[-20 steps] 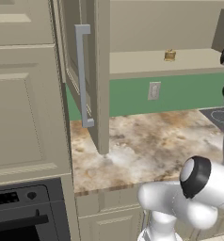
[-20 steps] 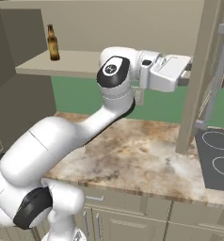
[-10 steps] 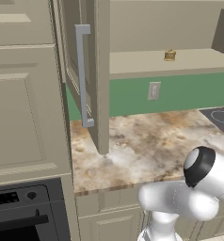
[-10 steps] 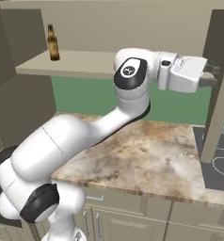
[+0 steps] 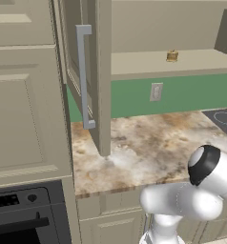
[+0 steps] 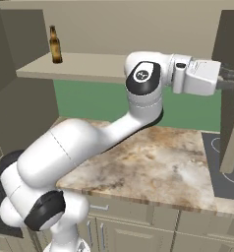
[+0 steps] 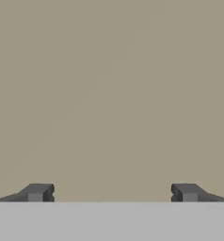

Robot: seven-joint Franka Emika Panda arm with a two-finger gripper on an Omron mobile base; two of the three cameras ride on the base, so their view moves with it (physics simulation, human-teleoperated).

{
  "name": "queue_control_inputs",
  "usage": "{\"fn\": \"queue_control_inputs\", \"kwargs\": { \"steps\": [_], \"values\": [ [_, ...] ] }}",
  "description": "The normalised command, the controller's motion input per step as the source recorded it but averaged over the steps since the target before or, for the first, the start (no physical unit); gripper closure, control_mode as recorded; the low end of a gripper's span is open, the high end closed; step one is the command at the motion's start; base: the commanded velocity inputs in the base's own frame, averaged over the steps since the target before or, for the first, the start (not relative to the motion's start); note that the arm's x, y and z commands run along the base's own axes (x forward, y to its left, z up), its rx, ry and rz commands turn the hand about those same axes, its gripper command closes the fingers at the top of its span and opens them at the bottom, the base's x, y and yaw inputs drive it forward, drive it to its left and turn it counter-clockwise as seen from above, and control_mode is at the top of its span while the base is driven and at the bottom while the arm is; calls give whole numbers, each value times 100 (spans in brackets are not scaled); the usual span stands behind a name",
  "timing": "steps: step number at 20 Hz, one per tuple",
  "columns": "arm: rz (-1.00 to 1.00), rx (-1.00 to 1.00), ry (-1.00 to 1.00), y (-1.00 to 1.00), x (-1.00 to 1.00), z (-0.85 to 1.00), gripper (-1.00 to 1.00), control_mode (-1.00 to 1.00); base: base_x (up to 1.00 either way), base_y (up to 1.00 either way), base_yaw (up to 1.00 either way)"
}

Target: Get the candle and the beer from the cabinet and move them to the dining counter.

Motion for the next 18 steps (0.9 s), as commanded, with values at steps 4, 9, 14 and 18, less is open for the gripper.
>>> {"fn": "queue_control_inputs", "kwargs": {
  "steps": [4,9,14,18],
  "values": [
    [11,0,0,1,-32,0,-100,-100,0,0,0],
    [17,-3,0,40,-58,-1,-100,-100,0,0,0],
    [21,-6,0,79,-55,-2,-100,-100,0,0,0],
    [29,-5,0,97,-40,0,-100,-100,0,0,0]
  ]
}}
